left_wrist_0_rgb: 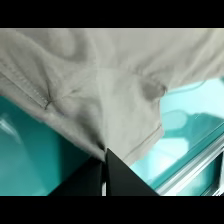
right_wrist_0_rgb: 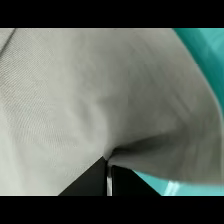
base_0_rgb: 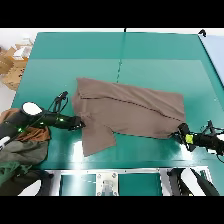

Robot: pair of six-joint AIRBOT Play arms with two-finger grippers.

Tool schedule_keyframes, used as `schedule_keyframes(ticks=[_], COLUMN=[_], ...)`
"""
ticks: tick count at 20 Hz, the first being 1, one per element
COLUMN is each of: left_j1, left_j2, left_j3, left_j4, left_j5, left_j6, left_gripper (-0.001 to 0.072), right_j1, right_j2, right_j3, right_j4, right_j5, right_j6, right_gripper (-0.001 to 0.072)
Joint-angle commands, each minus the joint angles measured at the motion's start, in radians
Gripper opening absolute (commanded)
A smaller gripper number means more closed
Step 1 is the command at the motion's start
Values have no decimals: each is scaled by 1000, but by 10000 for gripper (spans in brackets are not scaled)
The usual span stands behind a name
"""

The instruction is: Fold the shirts.

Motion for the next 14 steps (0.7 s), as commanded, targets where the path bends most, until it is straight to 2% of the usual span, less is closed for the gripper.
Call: schedule_keyframes(ticks=[1,4,7,11,14], left_j1=[0,0,0,0,0], left_j2=[155,238,237,227,84], left_j3=[6,6,7,109,280], left_j4=[164,171,179,183,204], left_j5=[-105,-193,-203,-117,-89], left_j6=[-143,-187,-192,-185,-150], left_gripper=[19,19,19,19,19], right_j1=[0,0,1,26,124], right_j2=[-1,-1,-1,-13,-118], right_j3=[100,220,252,317,458], right_j4=[-21,-119,-140,-16,74], right_j5=[67,154,196,153,81], right_j6=[-50,4,13,-9,-17], right_gripper=[11,12,12,12,12])
